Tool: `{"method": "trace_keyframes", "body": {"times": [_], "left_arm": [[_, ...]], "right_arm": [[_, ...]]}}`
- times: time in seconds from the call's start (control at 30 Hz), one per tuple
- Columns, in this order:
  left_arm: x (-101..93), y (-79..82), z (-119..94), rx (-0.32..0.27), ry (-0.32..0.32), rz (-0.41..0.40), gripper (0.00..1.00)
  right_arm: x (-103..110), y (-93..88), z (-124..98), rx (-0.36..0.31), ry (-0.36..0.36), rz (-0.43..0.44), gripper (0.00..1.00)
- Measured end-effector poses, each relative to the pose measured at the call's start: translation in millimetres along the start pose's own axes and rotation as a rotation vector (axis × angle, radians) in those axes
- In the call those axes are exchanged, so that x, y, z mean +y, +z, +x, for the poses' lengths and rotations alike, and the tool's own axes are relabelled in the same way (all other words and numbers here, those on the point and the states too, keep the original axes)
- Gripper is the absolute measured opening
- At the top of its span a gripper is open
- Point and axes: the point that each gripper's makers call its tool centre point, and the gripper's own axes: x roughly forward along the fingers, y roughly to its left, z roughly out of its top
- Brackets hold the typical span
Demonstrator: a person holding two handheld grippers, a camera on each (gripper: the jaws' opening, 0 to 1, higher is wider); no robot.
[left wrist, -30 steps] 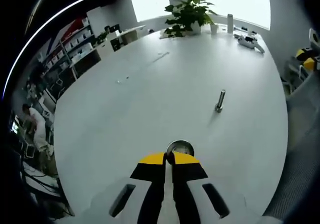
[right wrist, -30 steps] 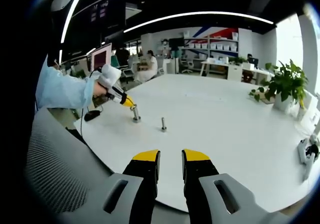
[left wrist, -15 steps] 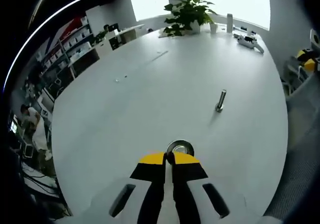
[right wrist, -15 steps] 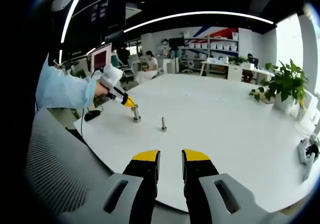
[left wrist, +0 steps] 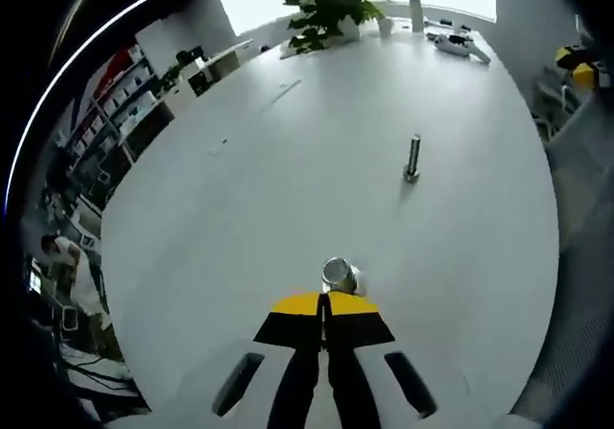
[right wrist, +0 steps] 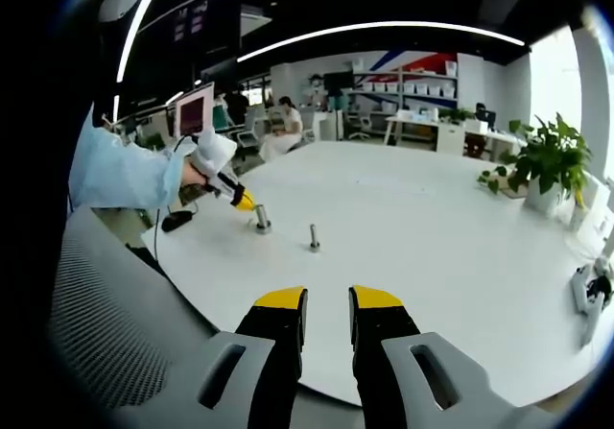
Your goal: Place the washer onto the threaded stud by aligning its center hole with the stud, sliding it down to the base, and recovering from edge contact or off-axis alignment until the washer reaches the visible bottom stop.
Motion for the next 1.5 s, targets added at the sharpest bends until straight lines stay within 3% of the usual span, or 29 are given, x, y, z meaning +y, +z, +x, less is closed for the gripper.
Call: {"method": "trace_keyframes", "body": {"times": [0.1,0.2,0.5,0.6,0.8,1.03,1.27,1.5], "left_arm": [[10.6,2.3,-2.3,-0.013,0.019,-0.050,0.00],[16.1,-1.5,-4.9,-0.008,0.037,-0.038,0.00],[36.9,-54.5,-27.3,0.073,0.110,-0.095,0.00],[41.5,-75.3,-37.2,0.119,0.148,-0.162,0.00],[28.3,-112.8,-37.2,0.209,0.141,-0.208,0.00],[21.0,-130.8,-27.3,0.260,0.124,-0.216,0.00],[17.8,-138.4,-22.4,0.282,0.110,-0.224,0.00],[12.7,-134.6,-21.5,0.270,0.100,-0.227,0.00]], "right_arm": [[-0.2,-0.1,-0.2,0.000,-0.001,0.000,0.20],[-0.2,-0.5,-0.4,0.002,0.000,0.000,0.20],[-0.5,-0.6,-0.8,0.000,-0.001,0.001,0.20],[-0.4,-0.7,-0.8,0.000,-0.001,0.001,0.20],[0.2,-0.9,-0.5,0.003,0.000,0.000,0.20],[1.0,-0.6,-0.2,0.005,-0.001,0.000,0.20],[1.1,-0.3,-0.3,0.004,-0.002,0.000,0.20],[1.2,-0.1,-0.2,0.005,-0.002,0.000,0.20]]}}
